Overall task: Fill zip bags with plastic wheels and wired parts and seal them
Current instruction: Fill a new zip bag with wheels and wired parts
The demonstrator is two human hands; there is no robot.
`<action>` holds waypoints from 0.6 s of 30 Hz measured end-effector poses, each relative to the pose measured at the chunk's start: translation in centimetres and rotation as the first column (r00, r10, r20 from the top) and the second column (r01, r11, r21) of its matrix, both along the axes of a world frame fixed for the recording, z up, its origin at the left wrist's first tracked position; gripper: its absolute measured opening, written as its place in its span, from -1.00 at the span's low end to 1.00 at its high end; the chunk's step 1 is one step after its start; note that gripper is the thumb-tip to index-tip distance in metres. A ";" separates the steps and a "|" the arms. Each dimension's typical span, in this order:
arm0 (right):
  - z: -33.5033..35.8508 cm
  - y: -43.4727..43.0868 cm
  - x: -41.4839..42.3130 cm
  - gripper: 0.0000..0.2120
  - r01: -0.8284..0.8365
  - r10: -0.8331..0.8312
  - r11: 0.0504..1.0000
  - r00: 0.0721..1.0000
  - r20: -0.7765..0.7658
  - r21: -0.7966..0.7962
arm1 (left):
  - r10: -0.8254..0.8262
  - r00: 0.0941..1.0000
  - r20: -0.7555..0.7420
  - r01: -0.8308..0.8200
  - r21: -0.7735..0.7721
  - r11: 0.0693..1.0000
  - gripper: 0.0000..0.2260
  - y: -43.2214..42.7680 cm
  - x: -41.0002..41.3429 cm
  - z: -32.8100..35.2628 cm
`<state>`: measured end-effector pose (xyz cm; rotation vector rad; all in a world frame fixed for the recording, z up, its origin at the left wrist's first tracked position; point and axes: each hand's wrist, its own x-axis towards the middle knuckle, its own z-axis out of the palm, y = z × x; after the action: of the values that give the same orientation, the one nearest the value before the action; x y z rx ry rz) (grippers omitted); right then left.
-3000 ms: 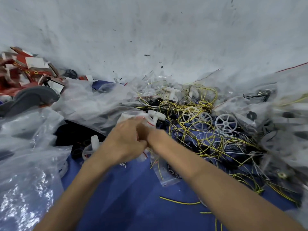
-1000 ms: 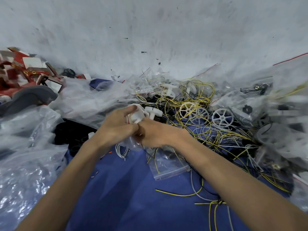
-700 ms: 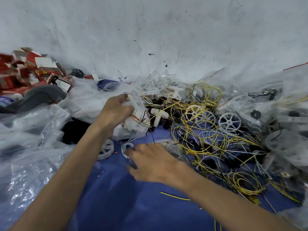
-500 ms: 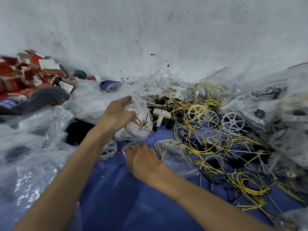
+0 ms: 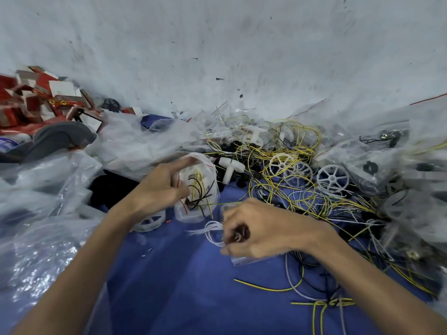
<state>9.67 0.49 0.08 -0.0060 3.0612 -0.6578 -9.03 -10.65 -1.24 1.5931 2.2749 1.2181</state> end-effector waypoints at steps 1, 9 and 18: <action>0.5 0.3 0.5 -0.80 0.009 -0.010 0.997 1.000 -0.017 -0.072 | -0.023 1.000 -0.012 0.023 -0.012 1.000 -0.46 -0.1 0.0 -0.1; 2.1 1.3 -2.0 -0.69 0.338 -0.378 0.925 0.873 -0.309 -0.174 | -0.256 0.946 -0.198 0.260 -0.006 0.966 -0.51 -0.2 1.3 1.6; -1.6 -0.8 -7.1 -0.61 0.244 -0.231 0.970 0.936 -0.267 0.016 | -0.198 0.960 -0.200 0.185 -0.080 0.979 -0.59 0.2 4.3 2.2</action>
<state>2.56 -0.26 -1.55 0.3073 3.3695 -0.6369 -4.69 -10.44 0.94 1.9467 2.1820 0.9688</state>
